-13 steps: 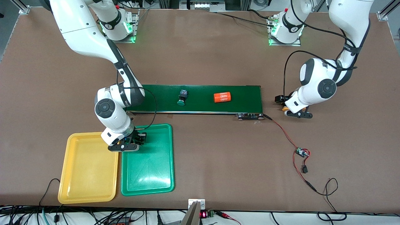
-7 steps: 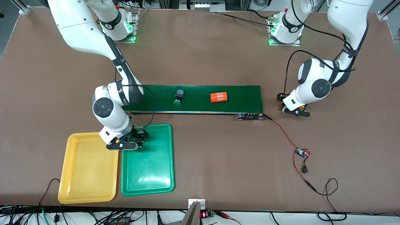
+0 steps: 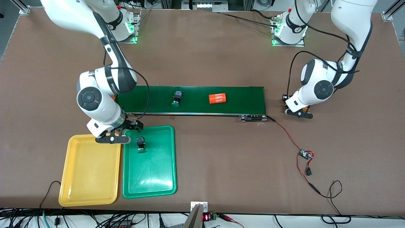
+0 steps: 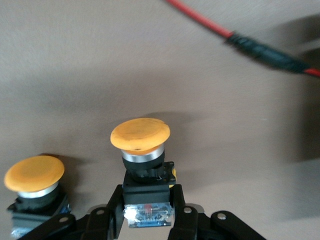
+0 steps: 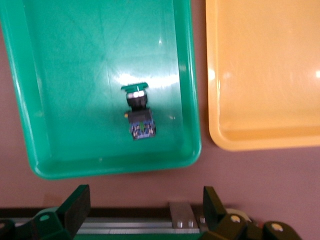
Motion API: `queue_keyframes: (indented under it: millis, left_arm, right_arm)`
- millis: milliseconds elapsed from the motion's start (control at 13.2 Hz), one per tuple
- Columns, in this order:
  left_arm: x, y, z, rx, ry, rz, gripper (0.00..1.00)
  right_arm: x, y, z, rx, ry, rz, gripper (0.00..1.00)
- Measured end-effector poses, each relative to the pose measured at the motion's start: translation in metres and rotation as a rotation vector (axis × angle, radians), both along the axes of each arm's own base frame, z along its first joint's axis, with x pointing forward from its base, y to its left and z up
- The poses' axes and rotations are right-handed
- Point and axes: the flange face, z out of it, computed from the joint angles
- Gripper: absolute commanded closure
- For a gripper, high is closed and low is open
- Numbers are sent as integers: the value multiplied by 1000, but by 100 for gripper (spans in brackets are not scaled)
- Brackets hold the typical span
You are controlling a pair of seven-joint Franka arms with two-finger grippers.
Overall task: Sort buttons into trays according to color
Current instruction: 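Grasp the next green button with the right gripper while the left gripper carries yellow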
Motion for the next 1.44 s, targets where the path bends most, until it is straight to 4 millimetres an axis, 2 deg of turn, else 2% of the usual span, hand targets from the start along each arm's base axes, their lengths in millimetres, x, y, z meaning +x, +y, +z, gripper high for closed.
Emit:
queue_keyframes:
  millis: [227, 378, 605, 680, 831, 907, 983, 1058, 1285, 1436]
  left_arm:
    - [17, -39, 61, 2, 20, -54, 81]
    - [23, -69, 88, -56, 26, -24, 81]
    - [12, -113, 91, -138, 55, 25, 80]
    - [9, -128, 86, -151, 56, 25, 80]
    - [4, -153, 73, -173, 42, 8, 78]
    - [0, -166, 65, -182, 47, 14, 70]
    - [-5, -178, 58, -190, 55, 32, 40]
    - [-8, -184, 54, -190, 61, 45, 0]
    - [-5, -184, 57, -191, 54, 57, 0]
    - [2, -183, 77, -200, 16, 60, 0]
  right_arm:
    - [-31, 34, 26, -13, 45, -48, 0]
    - [-59, 67, 25, -8, 66, -84, 0]
    - [-101, 109, 3, 5, 122, -140, 0]
    - [-110, 116, -6, 10, 125, -160, 0]
    - [-119, 118, -24, 20, 121, -189, 0]
    - [-121, 116, -33, 22, 119, -204, 0]
    - [-124, 114, -42, 20, 121, -224, 0]
    - [-126, 114, -50, 18, 125, -240, 0]
    - [-130, 118, -70, 19, 140, -265, 0]
    - [-132, 122, -78, 21, 141, -271, 0]
